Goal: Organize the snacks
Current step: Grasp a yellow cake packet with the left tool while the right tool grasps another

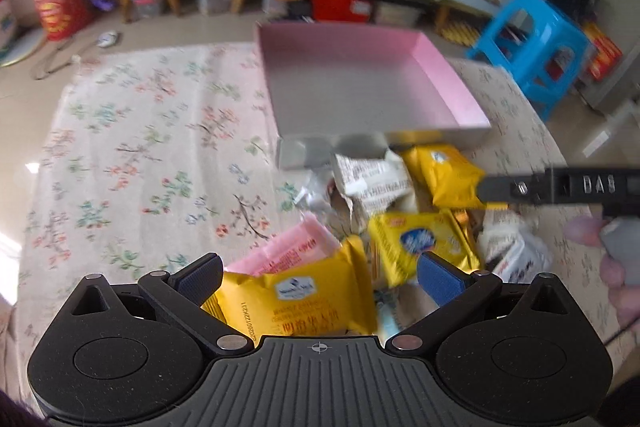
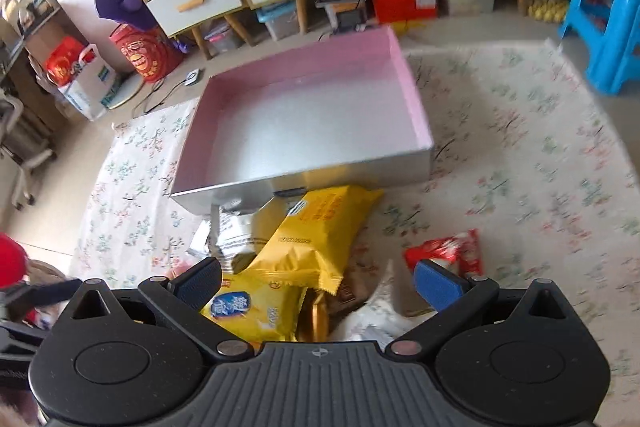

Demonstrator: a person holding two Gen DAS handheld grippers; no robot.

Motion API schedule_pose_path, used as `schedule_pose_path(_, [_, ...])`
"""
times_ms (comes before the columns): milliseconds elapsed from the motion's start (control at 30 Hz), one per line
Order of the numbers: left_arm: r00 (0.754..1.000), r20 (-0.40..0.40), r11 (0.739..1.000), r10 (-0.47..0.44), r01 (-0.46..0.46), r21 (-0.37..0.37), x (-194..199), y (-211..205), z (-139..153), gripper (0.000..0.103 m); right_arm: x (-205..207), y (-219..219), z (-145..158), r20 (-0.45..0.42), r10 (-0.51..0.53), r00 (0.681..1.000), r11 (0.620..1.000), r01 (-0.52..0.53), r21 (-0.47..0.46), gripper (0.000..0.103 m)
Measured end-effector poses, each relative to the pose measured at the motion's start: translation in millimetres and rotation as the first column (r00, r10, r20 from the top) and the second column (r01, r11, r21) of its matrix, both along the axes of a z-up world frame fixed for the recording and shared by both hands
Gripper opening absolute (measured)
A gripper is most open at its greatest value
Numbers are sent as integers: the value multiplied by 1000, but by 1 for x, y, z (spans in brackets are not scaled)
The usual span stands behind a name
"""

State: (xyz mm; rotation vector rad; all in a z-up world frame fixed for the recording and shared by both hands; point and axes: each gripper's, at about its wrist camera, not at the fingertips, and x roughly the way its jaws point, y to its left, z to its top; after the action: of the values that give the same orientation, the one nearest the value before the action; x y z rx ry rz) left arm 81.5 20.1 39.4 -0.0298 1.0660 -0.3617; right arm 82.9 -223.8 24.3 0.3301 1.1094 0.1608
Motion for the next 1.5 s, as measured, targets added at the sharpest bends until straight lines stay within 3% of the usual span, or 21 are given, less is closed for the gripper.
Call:
schedule_pose_path(100, [997, -29, 997, -75, 75, -13, 8, 6, -10, 103, 8, -1, -9, -32, 4, 999, 998, -3, 57, 88])
schedule_pose_path(233, [985, -31, 985, -172, 171, -33, 13, 14, -18, 103, 14, 0, -14, -31, 12, 999, 998, -10, 55, 86])
schedule_pose_path(433, [944, -22, 944, -328, 328, 20, 2, 12, -27, 103, 19, 4, -25, -31, 28, 999, 999, -27, 33, 86])
schedule_pose_path(600, [905, -41, 895, -424, 425, 136, -13, 1, -44, 102, 21, 9, -30, -33, 51, 998, 999, -50, 14, 85])
schedule_pose_path(667, [906, -50, 887, -421, 422, 185, -15, -2, -51, 101, 20, 12, -31, -27, 59, 998, 998, -59, 0, 85])
schedule_pose_path(800, [929, -42, 901, -368, 367, 233, -16, -3, -62, 97, 18, 13, -30, -7, 74, 997, 997, -74, -26, 85])
schedule_pose_path(967, [943, 9, 910, -332, 318, 266, -18, -6, -66, 83, 16, 16, -31, 16, 89, 996, 995, -88, -53, 81])
schedule_pose_path(1033, [947, 32, 913, -319, 299, 277, -18, -7, -67, 70, 15, 17, -31, 25, 101, 995, 993, -100, -66, 77])
schedule_pose_path(1167, [953, 64, 926, -297, 270, 265, -18, -8, -65, 48, 14, 24, -32, 29, 123, 992, 991, -121, -64, 59])
schedule_pose_path(1400, [962, 113, 950, -250, 222, 218, -21, -4, -54, 37, 12, 25, -28, 37, 119, 992, 991, -116, -69, 37])
schedule_pose_path(1500, [964, 131, 961, -231, 205, 184, -23, -1, -48, 32, 13, 21, -27, 25, 88, 996, 996, -87, -19, 33])
